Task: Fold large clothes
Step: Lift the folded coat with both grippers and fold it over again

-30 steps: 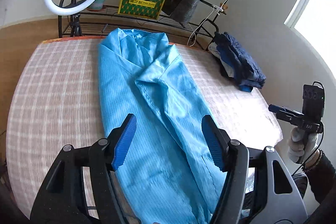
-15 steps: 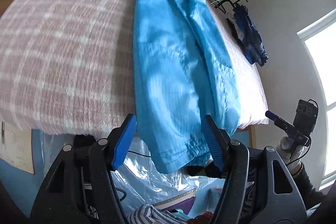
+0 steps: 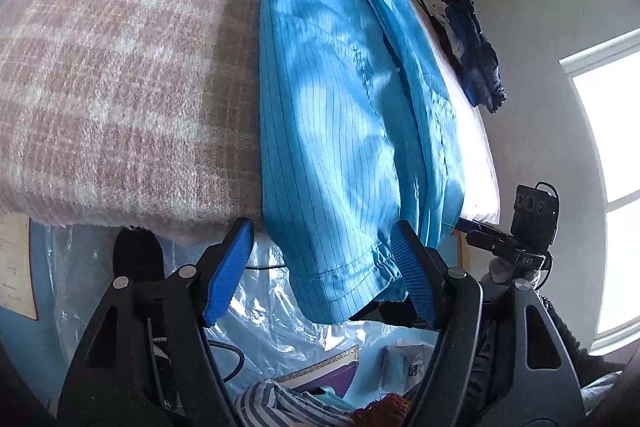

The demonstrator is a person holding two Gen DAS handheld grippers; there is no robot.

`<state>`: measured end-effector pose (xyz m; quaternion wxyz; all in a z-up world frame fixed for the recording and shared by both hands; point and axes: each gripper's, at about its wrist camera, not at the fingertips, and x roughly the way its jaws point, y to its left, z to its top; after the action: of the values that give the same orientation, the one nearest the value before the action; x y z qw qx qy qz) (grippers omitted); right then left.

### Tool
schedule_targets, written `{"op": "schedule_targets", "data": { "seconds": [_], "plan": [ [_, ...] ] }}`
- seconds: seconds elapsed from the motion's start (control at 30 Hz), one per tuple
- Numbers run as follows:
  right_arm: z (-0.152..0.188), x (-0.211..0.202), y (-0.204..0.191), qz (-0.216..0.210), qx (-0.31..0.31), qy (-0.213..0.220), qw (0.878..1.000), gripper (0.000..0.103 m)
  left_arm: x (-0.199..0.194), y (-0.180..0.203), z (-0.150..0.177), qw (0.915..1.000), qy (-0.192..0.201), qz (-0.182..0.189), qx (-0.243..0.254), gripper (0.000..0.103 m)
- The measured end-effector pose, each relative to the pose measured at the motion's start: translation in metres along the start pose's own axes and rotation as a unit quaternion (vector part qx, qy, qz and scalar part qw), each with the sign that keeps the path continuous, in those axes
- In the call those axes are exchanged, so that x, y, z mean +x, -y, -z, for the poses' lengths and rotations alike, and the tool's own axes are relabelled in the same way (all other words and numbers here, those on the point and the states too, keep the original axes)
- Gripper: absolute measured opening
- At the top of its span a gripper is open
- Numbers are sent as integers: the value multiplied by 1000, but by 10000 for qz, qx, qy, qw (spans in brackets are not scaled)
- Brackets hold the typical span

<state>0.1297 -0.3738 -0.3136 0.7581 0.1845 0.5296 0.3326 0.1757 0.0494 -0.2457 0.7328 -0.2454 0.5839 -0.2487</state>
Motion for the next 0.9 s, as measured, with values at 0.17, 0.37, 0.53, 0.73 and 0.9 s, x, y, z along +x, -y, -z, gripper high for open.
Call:
{"op": "schedule_targets", "data": {
  "seconds": [0.17,0.37,0.53,0.73,0.9],
  "plan": [
    [-2,16,-2,-226,6,-96,9997,61,21,-9,5,9995,-251,90,-184,72],
    [-13,45,-1,-570,-57,-282,9980,61,55,-6,5,9972,-567,393,-293,72],
    [-20,61,-11,-942,-229,-510,9940,56,69,-1,11,9949,-737,605,-321,51],
    [-27,59,-24,-1442,-186,-612,9875,13,58,10,10,9945,-681,754,-254,17],
    [-31,45,-25,-1800,-7,-331,9831,9,35,29,7,9949,-399,920,-62,9]
  ]
}}
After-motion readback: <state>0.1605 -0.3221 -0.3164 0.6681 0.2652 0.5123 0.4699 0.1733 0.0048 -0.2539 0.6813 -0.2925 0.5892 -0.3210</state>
